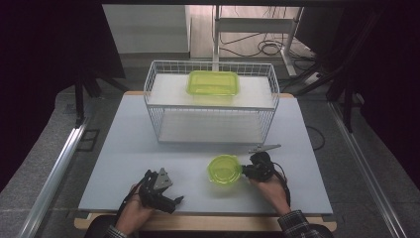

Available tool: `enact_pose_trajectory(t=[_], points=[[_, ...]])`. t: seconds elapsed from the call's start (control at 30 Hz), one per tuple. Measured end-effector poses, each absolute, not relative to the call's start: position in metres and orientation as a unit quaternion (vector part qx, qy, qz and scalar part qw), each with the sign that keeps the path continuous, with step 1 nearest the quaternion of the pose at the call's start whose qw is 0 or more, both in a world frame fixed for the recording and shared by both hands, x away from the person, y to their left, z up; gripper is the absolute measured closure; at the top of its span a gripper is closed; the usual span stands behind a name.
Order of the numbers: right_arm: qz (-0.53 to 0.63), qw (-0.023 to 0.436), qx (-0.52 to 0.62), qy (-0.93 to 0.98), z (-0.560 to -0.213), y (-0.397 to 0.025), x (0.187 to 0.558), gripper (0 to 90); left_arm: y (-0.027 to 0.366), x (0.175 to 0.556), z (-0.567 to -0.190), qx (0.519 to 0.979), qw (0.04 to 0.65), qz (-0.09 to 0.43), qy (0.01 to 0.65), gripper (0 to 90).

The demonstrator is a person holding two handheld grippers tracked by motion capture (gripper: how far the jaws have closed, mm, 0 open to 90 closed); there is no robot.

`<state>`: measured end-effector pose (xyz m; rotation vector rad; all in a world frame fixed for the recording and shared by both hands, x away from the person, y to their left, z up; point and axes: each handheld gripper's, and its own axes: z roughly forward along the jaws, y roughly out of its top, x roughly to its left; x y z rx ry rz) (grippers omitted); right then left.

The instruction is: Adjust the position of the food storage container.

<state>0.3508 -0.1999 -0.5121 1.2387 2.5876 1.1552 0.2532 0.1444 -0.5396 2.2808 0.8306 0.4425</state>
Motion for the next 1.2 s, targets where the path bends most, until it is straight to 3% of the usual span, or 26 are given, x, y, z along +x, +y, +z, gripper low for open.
enact_pose_trajectory(t=[0.3,0.6,0.77,1.0,1.03,1.2], points=[[0.371,0.015,0.378,0.848,-0.516,-0.175,0.350,88.9,0.145,0.253,-0.539,0.872,0.331,0.170,0.318,3.2],[0.372,0.068,0.374,0.847,-0.503,-0.187,0.348,82.8,0.147,0.254,-0.537,0.865,0.337,0.163,0.336,3.2],[0.374,0.091,0.370,0.846,-0.498,-0.192,0.344,74.4,0.149,0.254,-0.536,0.861,0.341,0.158,0.342,3.3],[0.389,0.108,0.376,0.834,-0.488,-0.205,0.339,51.6,0.150,0.254,-0.535,0.861,0.341,0.160,0.342,3.2],[0.389,0.108,0.376,0.834,-0.488,-0.205,0.339,51.6,0.150,0.254,-0.535,0.861,0.341,0.160,0.342,3.2],[0.410,0.112,0.371,0.826,-0.484,-0.214,0.335,31.8,0.151,0.253,-0.536,0.861,0.340,0.169,0.337,3.1]])
